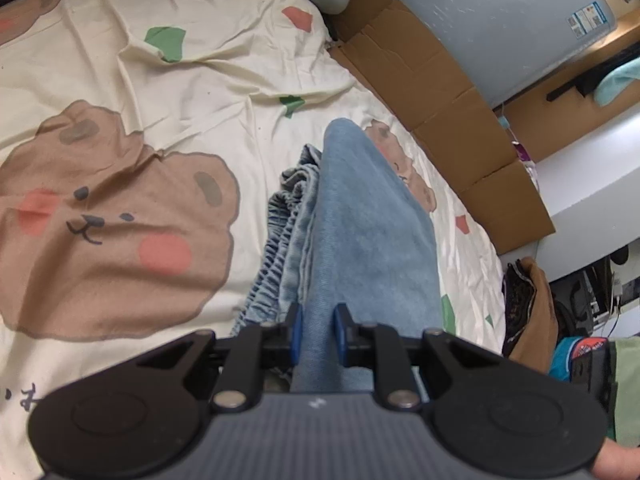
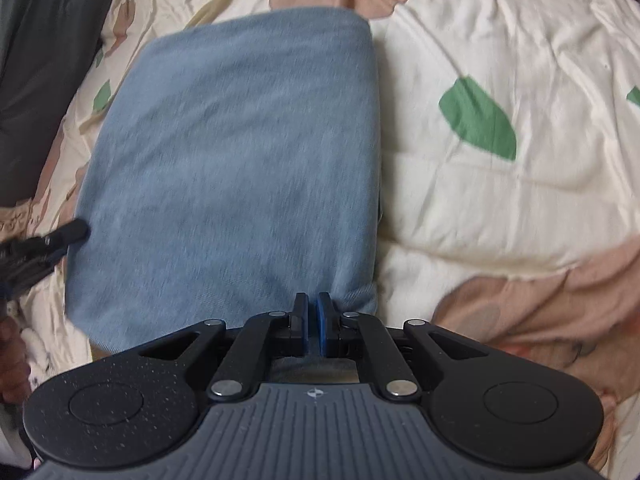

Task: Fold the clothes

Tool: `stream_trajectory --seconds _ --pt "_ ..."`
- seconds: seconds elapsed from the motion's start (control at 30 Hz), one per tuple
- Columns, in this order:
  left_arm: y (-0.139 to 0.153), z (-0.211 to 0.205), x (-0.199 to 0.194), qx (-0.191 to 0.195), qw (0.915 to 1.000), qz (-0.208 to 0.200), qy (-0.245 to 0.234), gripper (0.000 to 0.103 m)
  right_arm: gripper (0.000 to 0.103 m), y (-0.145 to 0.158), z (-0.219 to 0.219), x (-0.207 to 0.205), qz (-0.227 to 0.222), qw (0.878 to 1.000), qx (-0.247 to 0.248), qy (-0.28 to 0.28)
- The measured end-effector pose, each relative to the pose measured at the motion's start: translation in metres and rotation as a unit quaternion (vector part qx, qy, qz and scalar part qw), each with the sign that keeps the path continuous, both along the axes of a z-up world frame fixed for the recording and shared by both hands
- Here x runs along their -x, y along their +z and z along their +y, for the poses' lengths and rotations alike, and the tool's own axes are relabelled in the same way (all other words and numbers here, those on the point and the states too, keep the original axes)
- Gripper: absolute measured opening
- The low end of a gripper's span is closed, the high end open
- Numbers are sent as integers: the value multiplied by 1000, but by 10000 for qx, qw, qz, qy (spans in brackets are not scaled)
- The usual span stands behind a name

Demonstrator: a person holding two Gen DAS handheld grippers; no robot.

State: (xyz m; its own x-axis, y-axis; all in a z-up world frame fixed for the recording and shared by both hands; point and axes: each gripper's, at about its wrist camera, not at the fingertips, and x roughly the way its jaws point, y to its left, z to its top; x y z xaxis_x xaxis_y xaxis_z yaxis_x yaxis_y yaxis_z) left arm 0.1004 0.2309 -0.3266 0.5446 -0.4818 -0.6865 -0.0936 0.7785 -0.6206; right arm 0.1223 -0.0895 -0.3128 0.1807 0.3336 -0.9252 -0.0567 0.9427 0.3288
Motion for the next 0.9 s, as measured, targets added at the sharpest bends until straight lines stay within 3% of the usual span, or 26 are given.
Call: stream_trajectory --seconds 0.2,0.27,0.33,0.37,0.5,0.6,0.73,0.9 --pt "3 1 6 -43 9999 85 -116 22 11 14 -14 7 -82 9994 -191 -263" --pt "2 1 10 -21 9998 128 -123 28 20 18 -21 7 -207 9990 -186 -361" --pt "1 2 14 33 9998 166 -114 30 45 15 -33 5 -262 9979 -162 -577" --pt "-1 2 16 65 9997 185 -108 31 46 11 -38 5 -246 9971 -175 -699" --pt "-8 2 20 198 9993 257 -168 32 46 -13 -50 14 -30 9919 -647 -1090" --pt "-11 2 21 271 9990 294 -189 31 37 -22 -51 22 32 9848 -1042 -1388" --pt "-12 2 21 293 9989 294 -199 31 26 -16 -52 23 57 9831 -1109 -1454" --pt "-14 0 20 258 9991 273 -211 30 23 -9 -52 22 142 9803 -1178 -1580"
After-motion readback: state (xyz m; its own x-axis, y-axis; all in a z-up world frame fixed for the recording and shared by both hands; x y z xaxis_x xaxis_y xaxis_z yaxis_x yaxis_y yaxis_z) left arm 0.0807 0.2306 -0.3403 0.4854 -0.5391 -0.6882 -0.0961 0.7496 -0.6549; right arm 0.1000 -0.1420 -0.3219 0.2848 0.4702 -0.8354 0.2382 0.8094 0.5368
